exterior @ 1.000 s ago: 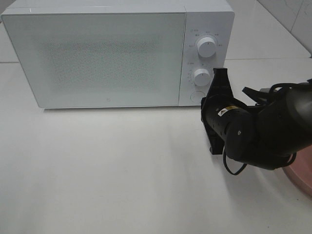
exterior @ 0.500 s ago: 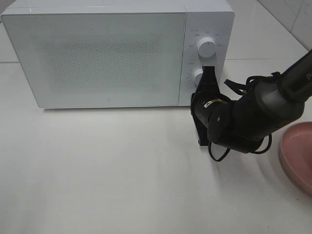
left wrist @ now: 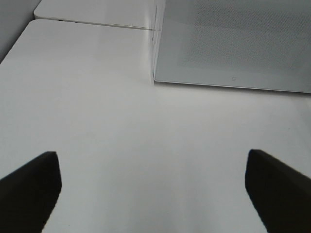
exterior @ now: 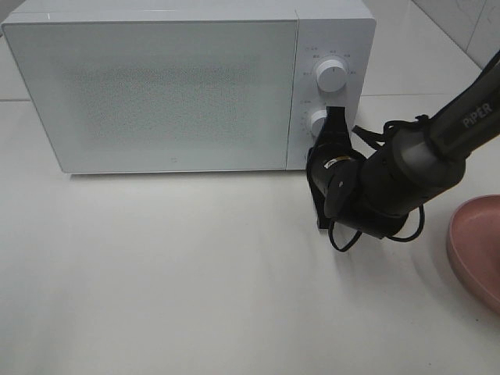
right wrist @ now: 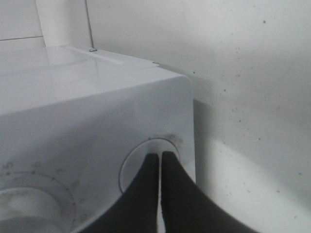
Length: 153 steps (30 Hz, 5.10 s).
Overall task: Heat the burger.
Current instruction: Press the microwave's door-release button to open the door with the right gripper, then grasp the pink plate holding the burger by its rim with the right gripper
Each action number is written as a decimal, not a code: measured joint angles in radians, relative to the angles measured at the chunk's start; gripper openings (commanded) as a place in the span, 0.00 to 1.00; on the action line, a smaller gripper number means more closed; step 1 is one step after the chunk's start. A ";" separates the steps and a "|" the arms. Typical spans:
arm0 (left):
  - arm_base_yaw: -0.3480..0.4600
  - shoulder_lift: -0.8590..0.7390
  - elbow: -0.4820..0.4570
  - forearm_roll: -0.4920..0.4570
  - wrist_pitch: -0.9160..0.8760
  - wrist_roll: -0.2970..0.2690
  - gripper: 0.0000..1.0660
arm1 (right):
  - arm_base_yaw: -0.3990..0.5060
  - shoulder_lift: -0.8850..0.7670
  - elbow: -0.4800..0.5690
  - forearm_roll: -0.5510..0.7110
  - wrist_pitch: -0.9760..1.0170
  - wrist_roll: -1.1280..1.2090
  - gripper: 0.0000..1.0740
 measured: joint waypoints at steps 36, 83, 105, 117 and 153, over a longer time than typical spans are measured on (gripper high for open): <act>0.000 -0.001 0.000 0.000 0.000 0.000 0.92 | 0.003 0.021 -0.050 0.034 -0.027 -0.075 0.00; 0.000 -0.001 0.000 0.000 0.000 0.000 0.92 | -0.011 -0.001 -0.087 0.122 0.061 -0.191 0.00; 0.000 -0.001 0.000 0.000 0.000 0.000 0.92 | -0.005 -0.241 0.188 -0.153 0.300 -0.294 0.01; 0.000 -0.001 0.000 0.000 0.000 0.000 0.92 | -0.005 -0.401 0.218 -0.166 0.600 -0.856 0.04; 0.000 -0.001 0.000 0.000 0.000 0.000 0.92 | -0.167 -0.770 0.214 -0.710 1.392 -1.191 0.12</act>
